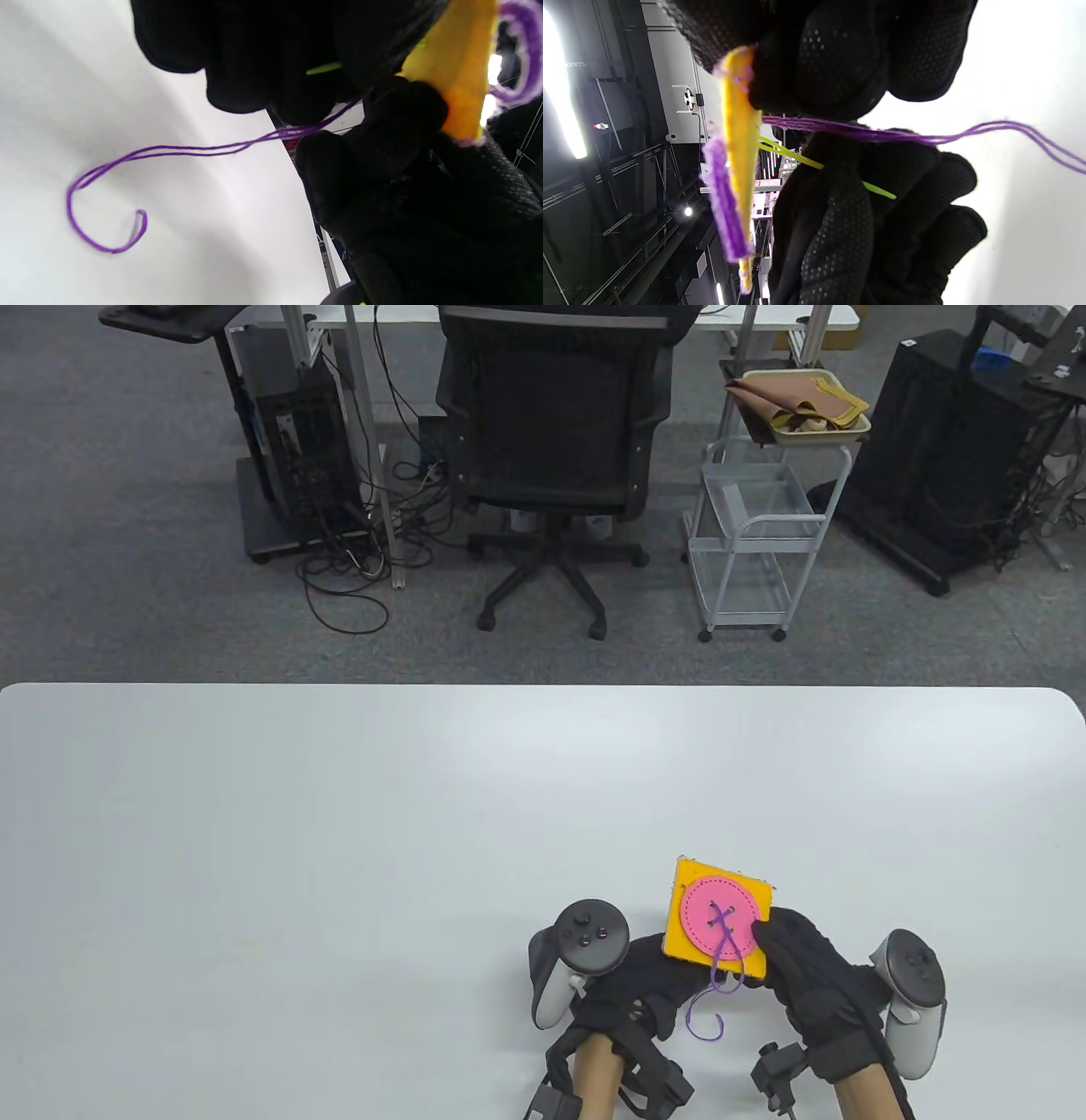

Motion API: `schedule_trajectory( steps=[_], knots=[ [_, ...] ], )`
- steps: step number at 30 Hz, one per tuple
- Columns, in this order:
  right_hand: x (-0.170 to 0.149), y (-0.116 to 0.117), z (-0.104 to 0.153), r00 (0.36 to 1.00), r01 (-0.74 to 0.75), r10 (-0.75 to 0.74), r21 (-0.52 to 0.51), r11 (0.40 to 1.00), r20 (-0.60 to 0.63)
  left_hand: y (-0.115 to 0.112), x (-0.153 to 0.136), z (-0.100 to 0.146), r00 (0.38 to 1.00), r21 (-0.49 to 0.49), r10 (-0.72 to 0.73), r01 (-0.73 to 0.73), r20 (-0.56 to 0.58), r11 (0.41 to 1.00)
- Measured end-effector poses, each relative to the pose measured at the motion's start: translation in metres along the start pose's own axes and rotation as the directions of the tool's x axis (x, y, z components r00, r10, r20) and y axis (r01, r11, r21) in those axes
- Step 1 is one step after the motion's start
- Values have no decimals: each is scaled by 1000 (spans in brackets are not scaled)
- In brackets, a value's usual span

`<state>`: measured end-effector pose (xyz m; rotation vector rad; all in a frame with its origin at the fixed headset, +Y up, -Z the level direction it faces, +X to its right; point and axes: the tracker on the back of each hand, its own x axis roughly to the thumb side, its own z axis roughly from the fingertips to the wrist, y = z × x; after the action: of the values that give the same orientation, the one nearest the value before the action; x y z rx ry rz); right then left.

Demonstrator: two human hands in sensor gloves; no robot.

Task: Sew button in X pattern

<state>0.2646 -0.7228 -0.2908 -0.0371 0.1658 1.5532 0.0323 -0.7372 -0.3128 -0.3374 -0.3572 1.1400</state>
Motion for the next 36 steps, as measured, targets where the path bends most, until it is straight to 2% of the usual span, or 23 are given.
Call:
schedule_trajectory(
  steps=[12, 23, 36],
  knots=[
    [3, -13, 1, 999, 44, -44, -47, 998, 9, 2, -10, -2, 998, 11, -47, 47, -41, 999],
    [5, -24, 2, 995, 95, -94, -72, 993, 15, 10, -24, -2, 981, 11, -129, 132, -142, 991],
    [5, -25, 2, 994, 106, -105, -73, 992, 19, 13, -40, -3, 943, -23, -215, 216, -254, 976]
  ],
)
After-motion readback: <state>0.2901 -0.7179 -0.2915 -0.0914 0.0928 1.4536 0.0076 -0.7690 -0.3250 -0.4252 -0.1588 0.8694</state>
